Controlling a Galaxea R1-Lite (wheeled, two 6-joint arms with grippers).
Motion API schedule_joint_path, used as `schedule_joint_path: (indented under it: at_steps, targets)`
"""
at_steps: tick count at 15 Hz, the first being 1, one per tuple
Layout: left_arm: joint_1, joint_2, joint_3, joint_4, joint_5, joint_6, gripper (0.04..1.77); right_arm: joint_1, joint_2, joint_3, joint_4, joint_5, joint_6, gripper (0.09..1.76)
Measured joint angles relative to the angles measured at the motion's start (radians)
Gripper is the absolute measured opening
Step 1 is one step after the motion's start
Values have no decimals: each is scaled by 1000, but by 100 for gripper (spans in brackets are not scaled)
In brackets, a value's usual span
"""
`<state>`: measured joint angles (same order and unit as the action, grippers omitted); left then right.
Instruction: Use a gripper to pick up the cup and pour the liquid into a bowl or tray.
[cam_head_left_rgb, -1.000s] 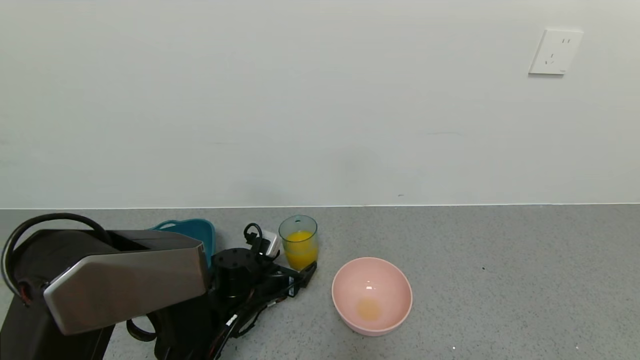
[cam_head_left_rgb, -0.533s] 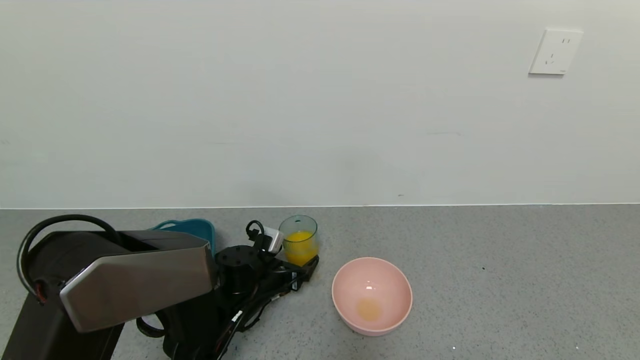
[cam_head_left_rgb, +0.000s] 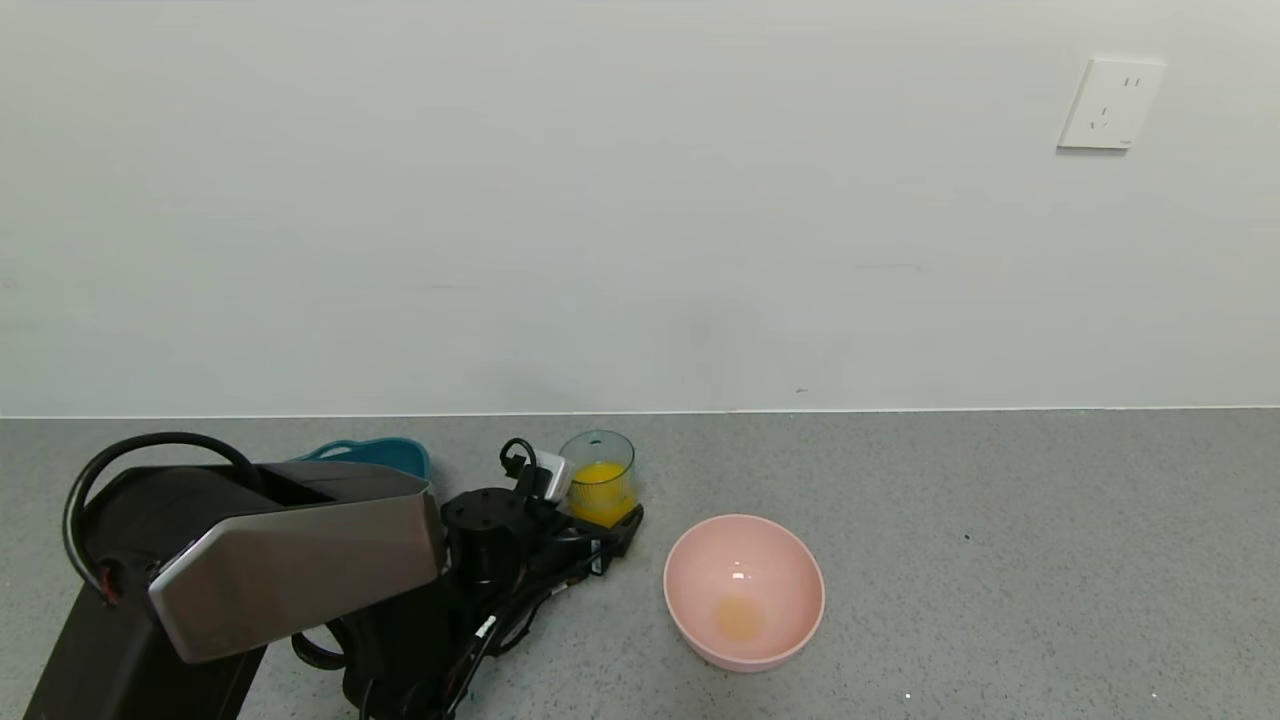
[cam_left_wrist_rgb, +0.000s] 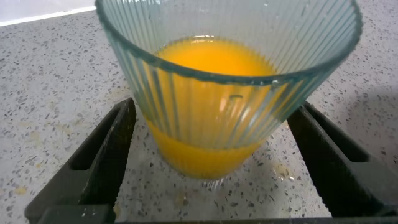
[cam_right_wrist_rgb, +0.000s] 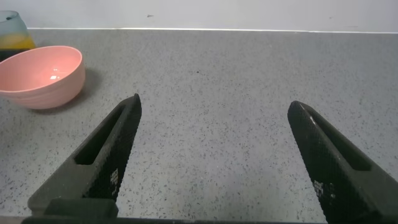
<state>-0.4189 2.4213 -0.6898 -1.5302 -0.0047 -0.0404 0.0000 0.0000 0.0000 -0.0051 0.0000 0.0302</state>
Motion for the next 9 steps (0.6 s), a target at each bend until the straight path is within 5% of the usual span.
schedule_joint_path:
  at_steps: [9]
  targets:
    - [-1, 17, -57, 13, 1, 6, 172, 0, 0, 0, 0, 0, 0, 171]
